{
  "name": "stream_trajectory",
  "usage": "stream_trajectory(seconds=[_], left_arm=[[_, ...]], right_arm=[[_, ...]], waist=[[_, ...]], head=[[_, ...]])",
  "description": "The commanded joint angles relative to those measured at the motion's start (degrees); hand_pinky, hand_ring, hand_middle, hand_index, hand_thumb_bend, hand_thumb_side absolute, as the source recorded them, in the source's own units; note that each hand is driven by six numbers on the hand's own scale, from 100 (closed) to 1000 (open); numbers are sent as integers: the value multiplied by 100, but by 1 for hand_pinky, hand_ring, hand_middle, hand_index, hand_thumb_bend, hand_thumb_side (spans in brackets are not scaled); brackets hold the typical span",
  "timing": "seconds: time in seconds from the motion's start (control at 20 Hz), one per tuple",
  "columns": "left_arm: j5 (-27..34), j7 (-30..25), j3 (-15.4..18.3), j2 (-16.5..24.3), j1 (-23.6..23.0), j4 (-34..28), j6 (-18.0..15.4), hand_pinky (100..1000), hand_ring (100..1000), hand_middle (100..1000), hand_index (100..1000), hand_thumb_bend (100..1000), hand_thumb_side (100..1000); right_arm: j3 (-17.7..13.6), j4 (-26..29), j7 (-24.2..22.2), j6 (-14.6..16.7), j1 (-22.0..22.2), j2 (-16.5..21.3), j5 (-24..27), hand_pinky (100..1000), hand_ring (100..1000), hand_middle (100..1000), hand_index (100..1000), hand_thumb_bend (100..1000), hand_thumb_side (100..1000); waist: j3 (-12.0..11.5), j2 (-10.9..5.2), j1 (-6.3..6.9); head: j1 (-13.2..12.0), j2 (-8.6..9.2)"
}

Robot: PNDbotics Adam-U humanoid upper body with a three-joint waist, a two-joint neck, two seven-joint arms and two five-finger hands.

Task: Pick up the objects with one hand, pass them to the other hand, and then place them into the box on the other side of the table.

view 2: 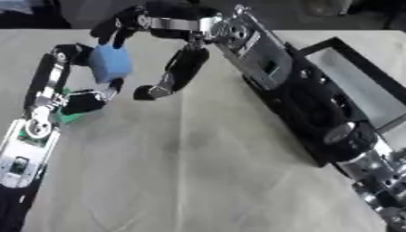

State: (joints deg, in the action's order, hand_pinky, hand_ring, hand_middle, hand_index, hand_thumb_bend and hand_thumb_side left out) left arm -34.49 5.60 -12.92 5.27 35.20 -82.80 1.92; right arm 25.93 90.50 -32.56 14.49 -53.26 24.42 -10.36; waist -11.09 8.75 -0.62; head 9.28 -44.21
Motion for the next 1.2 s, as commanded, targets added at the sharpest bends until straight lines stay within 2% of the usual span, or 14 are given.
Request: stream_trajectory(seconds=[0.05, 0.3, 0.6, 0.85, 1.2], left_arm=[[-61, 59, -16, -32, 94, -145, -24, 721, 575, 445, 470, 100, 100], [-53, 124, -48, -69, 83, -192, -60, 719, 572, 443, 468, 100, 100], [-22, 106, -91, -93, 46, -193, -77, 718, 571, 441, 466, 100, 100], [-10, 111, -131, -121, 24, -280, -103, 717, 571, 441, 466, 100, 100], [51, 211, -178, -148, 16, -391, -102, 714, 568, 440, 465, 100, 100]], right_arm=[[-47, 4, 192, -77, -160, -2, -194, 903, 827, 821, 919, 428, 141], [-41, -120, 505, -150, -181, -64, -460, 901, 826, 808, 900, 394, 100], [-75, -128, 840, -155, -215, -54, -407, 909, 843, 820, 904, 395, 100], [-62, -284, 868, -103, -248, -69, -502, 905, 839, 815, 898, 400, 100], [-49, -295, 960, -20, -148, 145, -488, 899, 827, 799, 883, 401, 100]], waist=[[-22, -89, 25], [-52, -76, 21], [-75, -69, 24], [-90, -54, 26], [-156, -44, 16]], head=[[26, 10], [61, 10], [92, 10], [144, 10], [210, 10]])
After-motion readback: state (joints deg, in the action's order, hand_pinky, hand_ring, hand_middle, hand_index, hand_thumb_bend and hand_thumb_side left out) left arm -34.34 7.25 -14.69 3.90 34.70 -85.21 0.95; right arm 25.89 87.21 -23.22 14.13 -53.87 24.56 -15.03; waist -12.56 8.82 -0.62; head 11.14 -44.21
